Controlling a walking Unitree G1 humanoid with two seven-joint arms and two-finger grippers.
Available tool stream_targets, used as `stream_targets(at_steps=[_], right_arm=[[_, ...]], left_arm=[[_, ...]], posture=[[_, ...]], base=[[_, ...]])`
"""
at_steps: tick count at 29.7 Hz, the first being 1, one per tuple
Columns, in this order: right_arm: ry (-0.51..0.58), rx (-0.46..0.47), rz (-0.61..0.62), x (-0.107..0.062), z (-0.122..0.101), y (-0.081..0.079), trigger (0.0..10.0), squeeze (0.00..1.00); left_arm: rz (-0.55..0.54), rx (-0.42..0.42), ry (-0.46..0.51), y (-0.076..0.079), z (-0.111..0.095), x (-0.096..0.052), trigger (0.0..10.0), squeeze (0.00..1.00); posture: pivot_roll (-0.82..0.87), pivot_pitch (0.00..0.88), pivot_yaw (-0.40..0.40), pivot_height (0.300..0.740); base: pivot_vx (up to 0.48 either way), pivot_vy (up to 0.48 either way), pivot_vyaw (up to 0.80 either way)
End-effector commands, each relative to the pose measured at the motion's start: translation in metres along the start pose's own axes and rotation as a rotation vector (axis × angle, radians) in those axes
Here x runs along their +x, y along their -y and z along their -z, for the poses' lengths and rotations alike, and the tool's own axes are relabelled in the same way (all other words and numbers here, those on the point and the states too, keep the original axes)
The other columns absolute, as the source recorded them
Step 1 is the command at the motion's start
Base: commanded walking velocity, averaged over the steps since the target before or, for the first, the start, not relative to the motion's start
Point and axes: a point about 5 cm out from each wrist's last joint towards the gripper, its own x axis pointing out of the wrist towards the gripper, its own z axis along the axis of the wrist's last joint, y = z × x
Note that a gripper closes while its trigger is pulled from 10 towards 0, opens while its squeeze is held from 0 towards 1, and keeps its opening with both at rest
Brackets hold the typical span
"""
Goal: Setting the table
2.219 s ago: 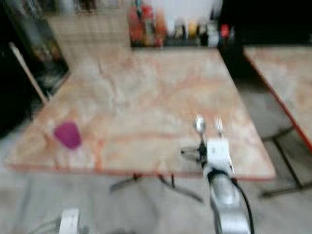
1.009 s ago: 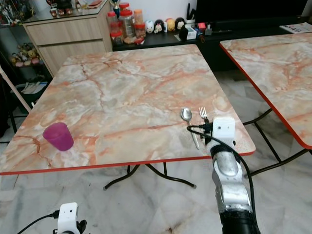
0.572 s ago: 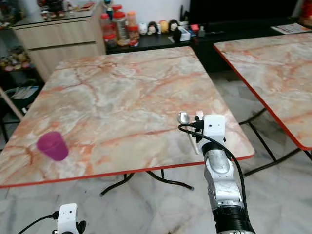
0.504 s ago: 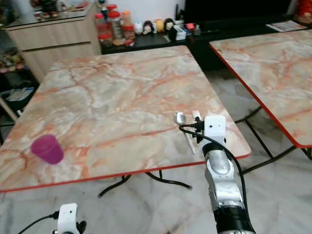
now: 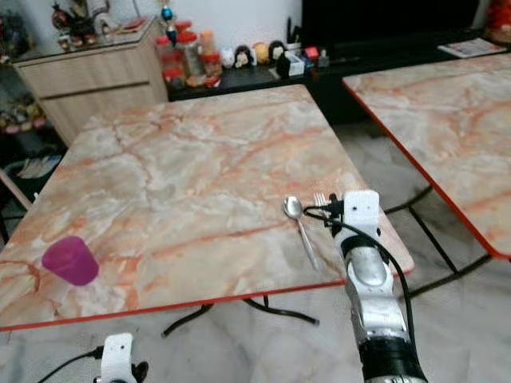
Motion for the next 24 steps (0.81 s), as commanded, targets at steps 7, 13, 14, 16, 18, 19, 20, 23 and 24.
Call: stream_targets(at_steps=[7, 13, 14, 16, 18, 19, 20, 23, 24], right_arm=[[-0.046, -0.003, -0.030, 0.001, 0.007, -0.005, 10.0, 0.00], [-0.147, -0.059, 0.017, 0.008, 0.017, 0.009, 10.0, 0.00], [-0.151, -0.054, 0.029, 0.009, 0.017, 0.011, 10.0, 0.00], [-0.157, -0.056, 0.038, 0.012, 0.016, 0.013, 10.0, 0.00], [-0.159, -0.059, 0.034, 0.018, 0.012, 0.014, 10.0, 0.00], [-0.159, -0.059, 0.034, 0.018, 0.012, 0.014, 10.0, 0.00], [-0.154, -0.053, 0.025, 0.020, 0.010, 0.013, 10.0, 0.00], [-0.158, -0.058, -0.009, 0.024, 0.010, 0.008, 10.0, 0.00], [-0.165, -0.050, -0.034, 0.025, 0.012, 0.004, 10.0, 0.00]], left_arm=[[-0.015, 0.001, -0.024, -0.006, 0.006, -0.002, 10.0, 0.00], [-0.012, 0.005, -0.024, -0.006, 0.006, -0.002, 10.0, 0.00], [-0.012, 0.005, -0.024, -0.006, 0.006, -0.002, 10.0, 0.00], [-0.011, 0.005, -0.026, -0.006, 0.006, -0.002, 10.0, 0.00], [-0.008, 0.007, -0.028, -0.006, 0.007, -0.002, 10.0, 0.00], [-0.008, 0.007, -0.028, -0.006, 0.007, -0.002, 10.0, 0.00], [-0.007, 0.007, -0.029, -0.006, 0.007, -0.002, 10.0, 0.00], [-0.008, 0.009, -0.028, -0.006, 0.006, -0.002, 10.0, 0.00], [-0.009, 0.008, -0.028, -0.006, 0.006, -0.002, 10.0, 0.00]], posture=[[-0.01, 0.038, 0.081, 0.740], [0.00, 0.039, 0.082, 0.740], [0.00, 0.039, 0.084, 0.740], [0.00, 0.039, 0.085, 0.740], [0.00, 0.038, 0.087, 0.740], [0.00, 0.038, 0.087, 0.740], [0.00, 0.037, 0.087, 0.740], [0.00, 0.036, 0.086, 0.740], [0.01, 0.037, 0.085, 0.740]], base=[[0.000, 0.000, 0.00], [0.000, 0.000, 0.00], [0.000, 0.000, 0.00], [0.000, 0.000, 0.00], [0.000, 0.000, 0.00], [0.000, 0.000, 0.00], [0.000, 0.000, 0.00], [0.000, 0.000, 0.00], [0.000, 0.000, 0.00]])
